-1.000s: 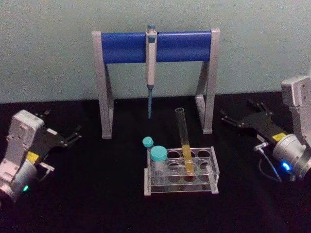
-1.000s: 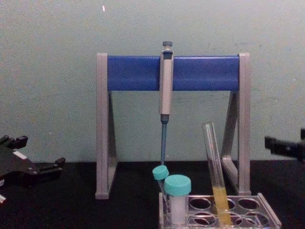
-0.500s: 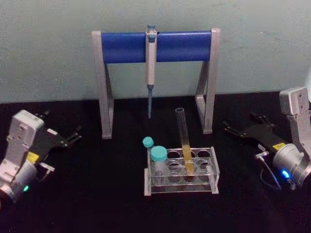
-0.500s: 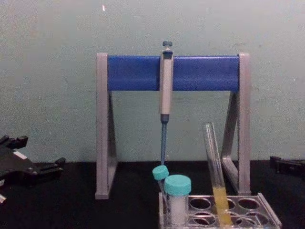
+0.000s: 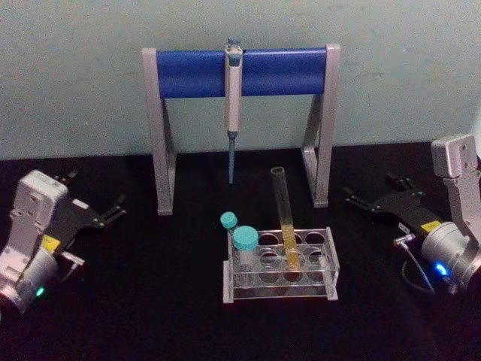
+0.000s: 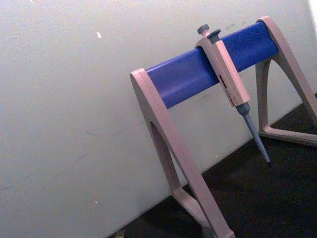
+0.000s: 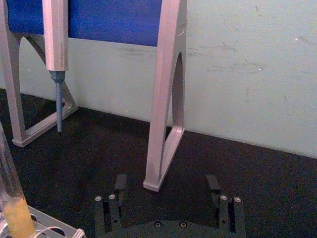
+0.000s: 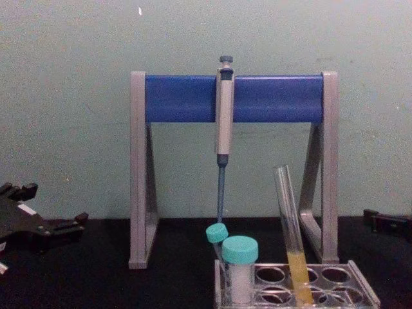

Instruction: Pick up the test tube from the test tube rack, shake it, then place it back into the test tube rack.

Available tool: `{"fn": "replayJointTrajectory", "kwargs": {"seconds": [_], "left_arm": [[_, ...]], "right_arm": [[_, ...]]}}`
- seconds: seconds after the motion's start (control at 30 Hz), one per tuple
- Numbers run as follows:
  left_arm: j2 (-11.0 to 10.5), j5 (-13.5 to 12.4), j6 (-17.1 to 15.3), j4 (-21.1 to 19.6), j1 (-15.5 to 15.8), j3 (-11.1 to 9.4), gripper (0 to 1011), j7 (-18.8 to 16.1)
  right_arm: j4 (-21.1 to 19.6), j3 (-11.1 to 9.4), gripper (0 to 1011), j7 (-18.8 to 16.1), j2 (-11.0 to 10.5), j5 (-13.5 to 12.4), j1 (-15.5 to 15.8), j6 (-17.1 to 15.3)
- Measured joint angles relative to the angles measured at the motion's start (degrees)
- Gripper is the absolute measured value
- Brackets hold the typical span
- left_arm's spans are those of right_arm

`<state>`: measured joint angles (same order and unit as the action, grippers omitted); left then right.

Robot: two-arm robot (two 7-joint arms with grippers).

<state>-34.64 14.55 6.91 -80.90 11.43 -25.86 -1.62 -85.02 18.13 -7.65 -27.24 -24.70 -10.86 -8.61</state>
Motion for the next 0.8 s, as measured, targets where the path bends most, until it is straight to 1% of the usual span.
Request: {"fn": "replayJointTrajectory", "kwargs": {"seconds": [0.8], "left_arm": [[0.0, 0.0, 0.0, 0.0, 0.0, 0.0, 1001, 0.0]], "right_arm": [[-0.12, 0.05, 1000, 0.07, -0.07, 0.0, 0.0, 0.0]]}}
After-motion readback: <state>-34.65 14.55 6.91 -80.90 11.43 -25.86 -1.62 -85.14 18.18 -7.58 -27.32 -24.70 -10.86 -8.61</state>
